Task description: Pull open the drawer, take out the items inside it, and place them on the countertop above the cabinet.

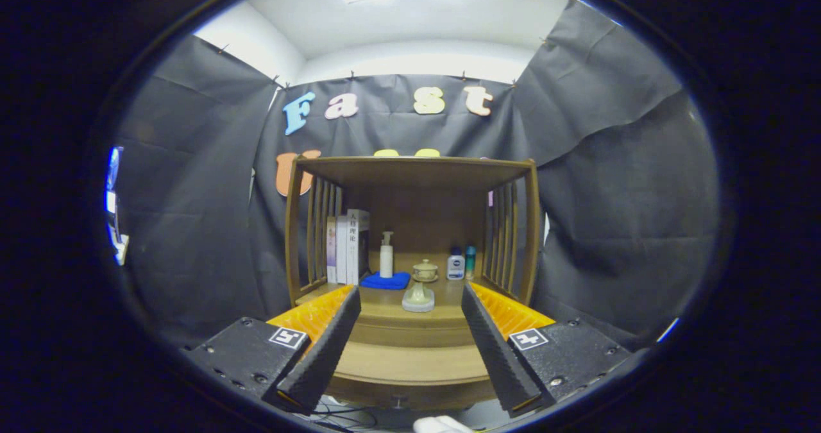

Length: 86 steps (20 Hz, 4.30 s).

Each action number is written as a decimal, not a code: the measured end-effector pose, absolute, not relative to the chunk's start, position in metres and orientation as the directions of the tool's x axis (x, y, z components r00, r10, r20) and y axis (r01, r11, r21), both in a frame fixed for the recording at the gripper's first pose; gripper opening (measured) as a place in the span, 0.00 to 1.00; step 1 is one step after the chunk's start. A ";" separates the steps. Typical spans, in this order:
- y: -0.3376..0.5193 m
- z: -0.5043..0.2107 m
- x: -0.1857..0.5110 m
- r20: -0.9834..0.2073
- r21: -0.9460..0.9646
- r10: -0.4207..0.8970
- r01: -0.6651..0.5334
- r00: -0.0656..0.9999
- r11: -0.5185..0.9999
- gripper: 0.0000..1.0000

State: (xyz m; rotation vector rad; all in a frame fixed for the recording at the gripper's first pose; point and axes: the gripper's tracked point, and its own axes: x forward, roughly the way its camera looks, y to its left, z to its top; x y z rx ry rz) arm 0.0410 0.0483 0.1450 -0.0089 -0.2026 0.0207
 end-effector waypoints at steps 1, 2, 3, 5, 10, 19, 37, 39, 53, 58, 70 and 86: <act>0.042 0.139 0.034 0.204 0.004 0.009 -0.010 0.979 1.000 1.00; 0.040 0.133 0.029 0.213 0.015 0.005 -0.008 0.977 1.000 1.00; 0.038 0.124 0.028 0.210 0.019 0.006 -0.010 0.978 1.000 1.00; 0.032 0.097 0.026 0.185 0.034 0.010 -0.017 0.983 0.999 1.00; 0.021 0.010 0.034 0.057 0.001 0.003 -0.003 0.998 1.000 1.00; 0.045 -0.073 0.089 -0.086 -0.008 0.043 -0.044 0.995 0.999 1.00; 0.038 -0.088 0.123 -0.070 0.029 0.006 -0.004 0.998 1.000 0.99; 0.039 -0.089 0.127 -0.063 0.028 0.004 -0.002 0.998 1.000 1.00; 0.042 -0.071 0.189 -0.070 0.038 0.000 0.002 0.998 0.999 1.00; 0.043 -0.066 0.222 -0.081 0.047 -0.003 0.007 0.997 0.999 1.00; 0.046 -0.061 0.277 -0.093 0.033 -0.012 0.015 0.996 0.999 0.99; 0.047 -0.056 0.318 -0.109 0.039 -0.011 0.015 0.994 0.999 0.99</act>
